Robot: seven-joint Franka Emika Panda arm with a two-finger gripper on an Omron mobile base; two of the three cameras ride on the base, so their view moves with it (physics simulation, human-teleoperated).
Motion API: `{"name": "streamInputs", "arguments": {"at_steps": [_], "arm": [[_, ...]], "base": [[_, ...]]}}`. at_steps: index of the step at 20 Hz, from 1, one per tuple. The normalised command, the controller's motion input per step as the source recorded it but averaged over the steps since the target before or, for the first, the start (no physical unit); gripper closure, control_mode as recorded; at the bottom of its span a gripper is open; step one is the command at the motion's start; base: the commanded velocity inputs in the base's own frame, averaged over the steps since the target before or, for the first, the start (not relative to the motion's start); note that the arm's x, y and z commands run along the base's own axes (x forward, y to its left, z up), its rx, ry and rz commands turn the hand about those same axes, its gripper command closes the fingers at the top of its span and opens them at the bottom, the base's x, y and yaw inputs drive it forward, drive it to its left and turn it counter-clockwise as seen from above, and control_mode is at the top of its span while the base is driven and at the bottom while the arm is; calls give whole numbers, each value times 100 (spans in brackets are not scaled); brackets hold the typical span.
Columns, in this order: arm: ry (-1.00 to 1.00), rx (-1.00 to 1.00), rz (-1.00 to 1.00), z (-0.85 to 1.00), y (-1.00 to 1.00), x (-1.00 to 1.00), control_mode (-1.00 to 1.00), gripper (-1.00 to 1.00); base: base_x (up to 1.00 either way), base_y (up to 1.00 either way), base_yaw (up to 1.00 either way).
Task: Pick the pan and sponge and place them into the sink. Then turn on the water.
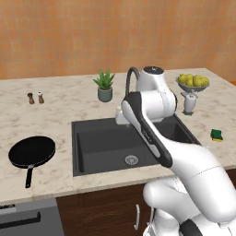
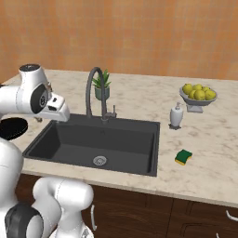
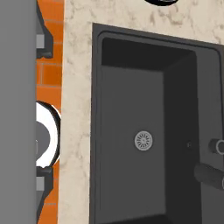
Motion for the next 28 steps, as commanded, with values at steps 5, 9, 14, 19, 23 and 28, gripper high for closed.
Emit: {"name": "streamInputs", "arguments": {"at_steps": [5, 9, 14, 19, 23, 28], "arm": [[10, 0, -1, -30, 100, 0, -100, -100], [13, 0, 0, -21, 100, 6, -100, -100], [13, 0, 0, -10, 100, 16, -100, -100], [11, 1, 0, -11, 100, 9, -100, -100], [6, 6, 0, -41, 92, 2, -100, -100], [0, 1, 0, -52, 96, 3, -100, -100]], "base": [[0, 0, 0], [0, 0, 0], [0, 0, 0], [0, 0, 0], [0, 0, 0], [0, 0, 0]]}}
